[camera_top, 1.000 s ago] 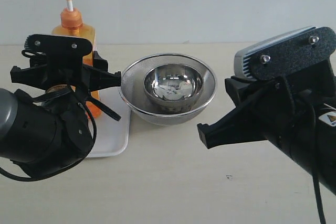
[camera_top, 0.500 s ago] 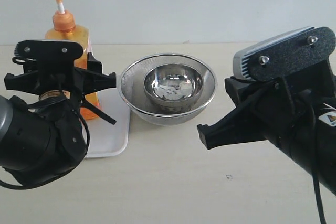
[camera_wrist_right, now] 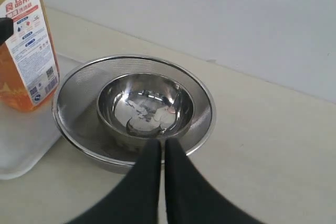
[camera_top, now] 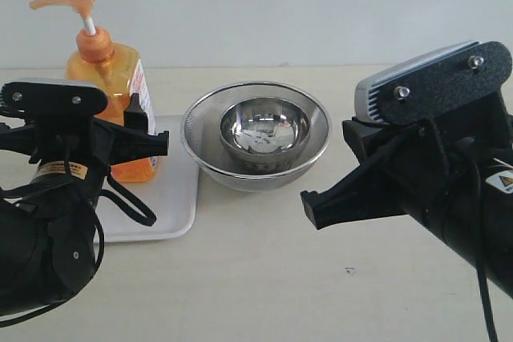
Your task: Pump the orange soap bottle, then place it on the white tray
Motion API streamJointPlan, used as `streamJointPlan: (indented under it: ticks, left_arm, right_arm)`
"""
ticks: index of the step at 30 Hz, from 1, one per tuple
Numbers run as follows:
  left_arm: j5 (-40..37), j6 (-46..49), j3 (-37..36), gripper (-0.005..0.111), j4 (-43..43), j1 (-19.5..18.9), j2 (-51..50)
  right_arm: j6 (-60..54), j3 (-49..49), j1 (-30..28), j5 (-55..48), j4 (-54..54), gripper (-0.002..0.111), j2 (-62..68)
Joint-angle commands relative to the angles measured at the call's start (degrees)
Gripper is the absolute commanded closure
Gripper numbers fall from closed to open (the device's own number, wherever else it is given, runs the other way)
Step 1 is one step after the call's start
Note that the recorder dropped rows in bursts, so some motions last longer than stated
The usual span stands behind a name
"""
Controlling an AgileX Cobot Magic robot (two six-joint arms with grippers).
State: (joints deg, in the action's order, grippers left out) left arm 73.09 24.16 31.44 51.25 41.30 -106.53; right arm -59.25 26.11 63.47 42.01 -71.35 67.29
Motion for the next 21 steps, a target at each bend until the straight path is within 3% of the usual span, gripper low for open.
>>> streamJointPlan:
  ticks: [1,7,13,21]
  left_arm:
    - [-3.1,1.2,-0.7,0.073,0.3,-0.4,0.1]
    - [-3.1,1.1,-0.7,0.069,0.3,-1.4,0.1]
    - [-3.1,1.1,-0.7,0.036,-1.1,-1.4,0.1]
    - [-3.1,1.1,-0.7,0.035,-1.4,-1.4,0.4]
  right_arm:
    - [-0.4,-0.3,0.1,-0.3,0.2,0.108,0.0]
    - [-0.5,-0.3,0.1,-1.5,0.2,0.108,0.0]
    - [-0.6,-0.3,0.1,-1.5,0.2,0.108,0.0]
    - [-0.6,-0.3,0.1,-1.5,0.3,0.108,0.0]
